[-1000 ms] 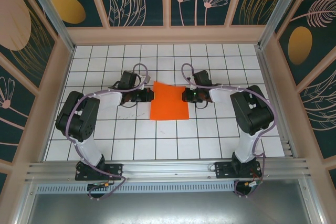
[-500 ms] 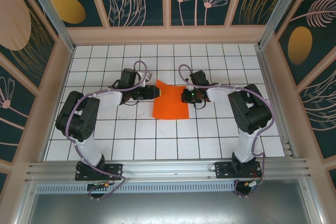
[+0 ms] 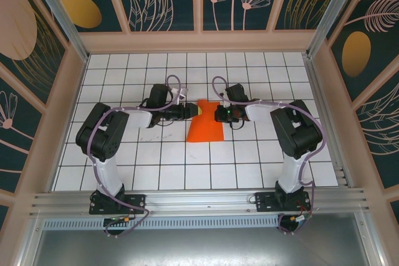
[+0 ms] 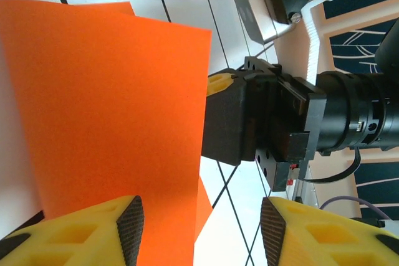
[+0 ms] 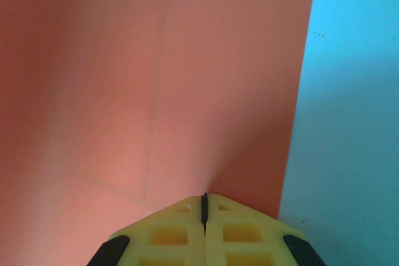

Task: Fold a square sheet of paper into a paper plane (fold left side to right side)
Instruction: First fold in half a square sheet of paper at the center of the table.

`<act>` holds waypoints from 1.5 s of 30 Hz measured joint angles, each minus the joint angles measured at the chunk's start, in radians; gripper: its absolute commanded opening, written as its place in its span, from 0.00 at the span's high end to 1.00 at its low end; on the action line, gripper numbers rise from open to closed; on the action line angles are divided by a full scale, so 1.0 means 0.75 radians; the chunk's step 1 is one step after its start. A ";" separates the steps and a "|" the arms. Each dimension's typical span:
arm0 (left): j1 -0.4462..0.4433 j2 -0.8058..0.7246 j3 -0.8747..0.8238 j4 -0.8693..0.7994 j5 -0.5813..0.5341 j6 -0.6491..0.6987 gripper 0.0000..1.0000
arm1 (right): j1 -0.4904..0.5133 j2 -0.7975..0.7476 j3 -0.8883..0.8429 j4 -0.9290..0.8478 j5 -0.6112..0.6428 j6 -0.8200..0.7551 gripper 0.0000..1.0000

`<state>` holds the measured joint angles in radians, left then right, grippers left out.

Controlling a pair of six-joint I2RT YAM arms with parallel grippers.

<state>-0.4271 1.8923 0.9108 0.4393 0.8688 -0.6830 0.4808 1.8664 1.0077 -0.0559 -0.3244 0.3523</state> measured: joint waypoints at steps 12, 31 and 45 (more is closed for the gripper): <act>-0.010 0.070 0.045 0.038 -0.021 -0.033 0.71 | -0.006 -0.280 -0.094 0.074 0.015 0.057 0.65; -0.010 0.081 0.046 0.038 -0.053 -0.038 0.92 | 0.021 -0.217 -0.277 0.575 -0.278 0.460 0.61; -0.010 0.081 0.047 0.038 -0.057 -0.038 0.93 | 0.046 -0.105 -0.227 0.608 -0.309 0.524 0.81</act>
<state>-0.4343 1.9533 0.9459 0.4675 0.8261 -0.7116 0.5156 1.7878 0.8371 0.4004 -0.5560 0.7452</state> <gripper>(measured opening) 0.075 0.234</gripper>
